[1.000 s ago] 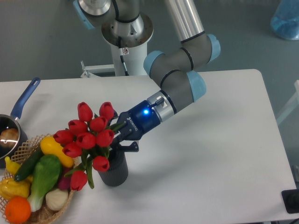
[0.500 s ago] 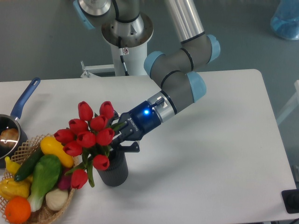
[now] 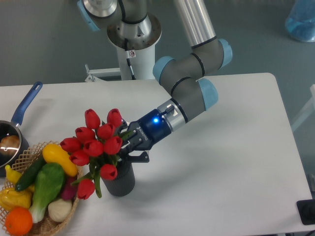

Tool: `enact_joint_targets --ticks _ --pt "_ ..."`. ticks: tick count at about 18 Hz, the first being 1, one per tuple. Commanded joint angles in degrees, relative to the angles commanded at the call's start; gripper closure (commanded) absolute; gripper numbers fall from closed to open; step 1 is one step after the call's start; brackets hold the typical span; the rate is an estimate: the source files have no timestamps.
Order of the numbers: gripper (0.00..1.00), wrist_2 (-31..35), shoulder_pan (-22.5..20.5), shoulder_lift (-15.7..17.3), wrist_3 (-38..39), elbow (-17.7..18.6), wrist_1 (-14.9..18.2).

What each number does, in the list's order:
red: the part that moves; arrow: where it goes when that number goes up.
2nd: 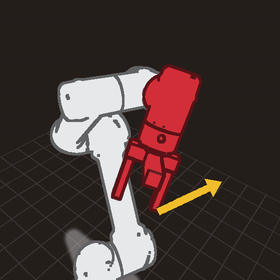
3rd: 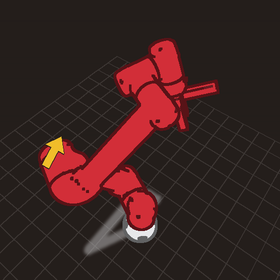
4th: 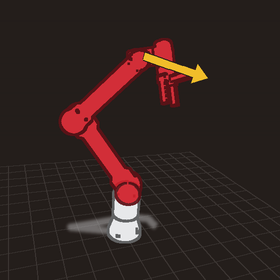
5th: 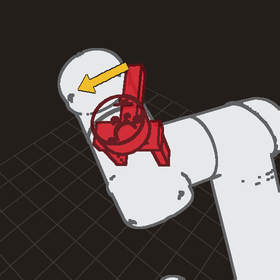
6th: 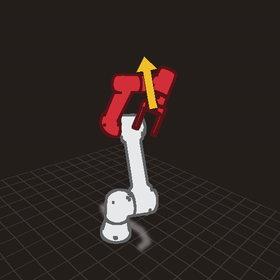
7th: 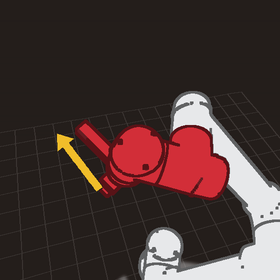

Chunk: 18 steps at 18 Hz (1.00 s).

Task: Insert the flowers into the vase
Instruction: 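Push the stems deeper into the vase, adjusting the bouquet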

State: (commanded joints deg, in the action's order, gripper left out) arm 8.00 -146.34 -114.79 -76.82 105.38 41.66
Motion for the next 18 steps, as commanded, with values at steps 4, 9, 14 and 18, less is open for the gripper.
enact_joint_targets --ticks 4,9,14,18 --pt "0.85 0.0 -0.18 -0.26 -0.79 0.53 0.0" --pt "0.84 0.0 -0.18 -0.35 -1.66 1.49 -0.09" --pt "0.84 0.0 -0.18 -0.44 -2.72 2.11 -0.09" --pt "0.84 0.17 -0.18 -0.97 -2.81 2.02 -0.09"
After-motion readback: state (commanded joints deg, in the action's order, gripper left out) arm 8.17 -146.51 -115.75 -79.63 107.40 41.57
